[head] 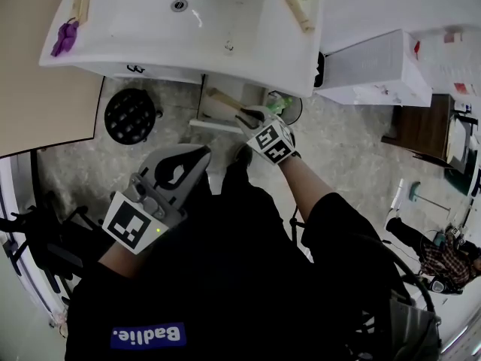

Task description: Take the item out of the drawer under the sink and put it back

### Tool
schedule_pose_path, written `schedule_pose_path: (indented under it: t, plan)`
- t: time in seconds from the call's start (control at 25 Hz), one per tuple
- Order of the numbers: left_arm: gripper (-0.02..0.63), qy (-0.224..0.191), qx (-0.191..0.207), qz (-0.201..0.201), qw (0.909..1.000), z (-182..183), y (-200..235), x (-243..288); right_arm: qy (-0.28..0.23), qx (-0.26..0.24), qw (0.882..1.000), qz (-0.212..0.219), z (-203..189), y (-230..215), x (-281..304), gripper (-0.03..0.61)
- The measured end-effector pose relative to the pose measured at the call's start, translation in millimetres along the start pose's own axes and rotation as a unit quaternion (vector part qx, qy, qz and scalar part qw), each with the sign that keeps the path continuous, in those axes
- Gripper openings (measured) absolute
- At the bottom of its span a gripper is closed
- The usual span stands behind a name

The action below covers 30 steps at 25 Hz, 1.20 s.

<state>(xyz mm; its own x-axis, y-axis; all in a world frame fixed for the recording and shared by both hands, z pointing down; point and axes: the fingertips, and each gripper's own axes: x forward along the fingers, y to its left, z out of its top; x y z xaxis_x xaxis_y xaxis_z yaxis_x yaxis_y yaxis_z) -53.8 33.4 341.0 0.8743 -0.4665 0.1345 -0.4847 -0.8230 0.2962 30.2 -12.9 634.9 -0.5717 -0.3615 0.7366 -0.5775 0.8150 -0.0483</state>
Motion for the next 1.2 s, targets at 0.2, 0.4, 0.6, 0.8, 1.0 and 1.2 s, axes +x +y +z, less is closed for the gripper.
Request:
schedule_pose_path:
  t: [0.2,0.4,0.6,0.8,1.0,1.2]
  plan:
    - [0.005,0.001,-0.005,0.006,1.0000,-1.9,11.8,-3.0,0.031,0.007,0.999,0.003,-16.7,-7.7,24.0,0.097]
    - [0.005,-0.001,-0.002,0.007,1.0000,-5.0,21.8,-4.1,0.064,0.013,0.998,0.010,-36.1,-13.3,54.1,0.109]
    - [0.005,-0.003,0.002,0.010,0.9999,-5.9,28.3,-3.1,0.098,0.011,0.995,0.017,-57.1,-21.2,77.8,0.115]
    - [0.005,0.001,0.000,0.014,0.9999,-10.9,31.0,-4.1,0.136,0.009,0.991,0.020,-79.5,-28.0,101.1,0.115]
    - [0.005,0.004,-0.005,0.019,0.9998,-17.5,35.8,-7.9,0.159,0.009,0.987,0.023,-93.7,-35.3,123.1,0.115]
    - [0.005,0.006,-0.004,0.028,0.9996,-22.9,44.1,-11.9,0.186,0.018,0.982,0.023,-109.0,-40.7,148.2,0.126]
